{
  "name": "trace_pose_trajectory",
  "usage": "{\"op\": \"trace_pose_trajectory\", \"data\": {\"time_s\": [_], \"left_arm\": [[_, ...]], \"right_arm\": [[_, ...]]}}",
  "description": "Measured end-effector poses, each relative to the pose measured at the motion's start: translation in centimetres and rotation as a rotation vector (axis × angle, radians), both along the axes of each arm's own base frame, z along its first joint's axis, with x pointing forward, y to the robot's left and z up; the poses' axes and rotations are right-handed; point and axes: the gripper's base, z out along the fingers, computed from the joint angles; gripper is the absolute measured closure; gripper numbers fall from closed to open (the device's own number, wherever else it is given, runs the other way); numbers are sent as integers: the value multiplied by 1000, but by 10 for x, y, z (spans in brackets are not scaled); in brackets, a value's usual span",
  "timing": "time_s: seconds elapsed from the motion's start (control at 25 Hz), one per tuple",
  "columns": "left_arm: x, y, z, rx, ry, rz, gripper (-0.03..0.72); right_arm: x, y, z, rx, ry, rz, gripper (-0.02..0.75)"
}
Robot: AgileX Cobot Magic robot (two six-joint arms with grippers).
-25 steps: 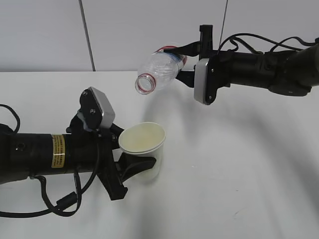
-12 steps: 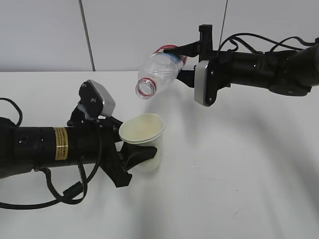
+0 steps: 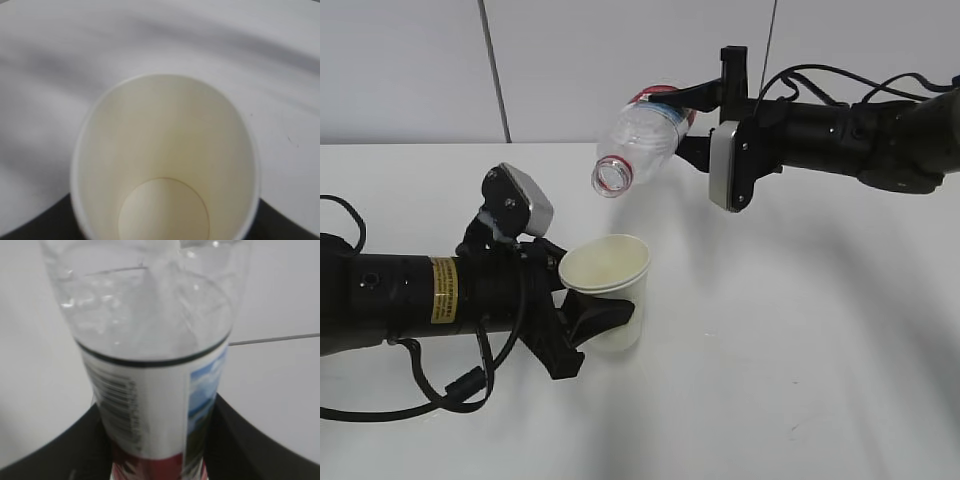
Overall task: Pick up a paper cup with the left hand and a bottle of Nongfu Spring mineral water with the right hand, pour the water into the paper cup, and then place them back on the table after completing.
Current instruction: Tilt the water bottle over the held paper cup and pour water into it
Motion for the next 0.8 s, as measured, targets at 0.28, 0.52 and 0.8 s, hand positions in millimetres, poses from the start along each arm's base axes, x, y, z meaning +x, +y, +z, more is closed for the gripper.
{"op": "trace_pose_trajectory", "data": {"time_s": [0.28, 0.52, 0.8], "left_arm": [[-1, 1, 8, -6, -21, 2, 302], [-1, 1, 8, 2, -22, -3, 302], [-2, 1, 7, 5, -18, -9, 302]], "right_arm": [[1, -1, 1, -3, -23, -10, 385], [1, -1, 1, -18, -45, -7, 386], [1, -1, 1, -31, -63, -5, 388]]}}
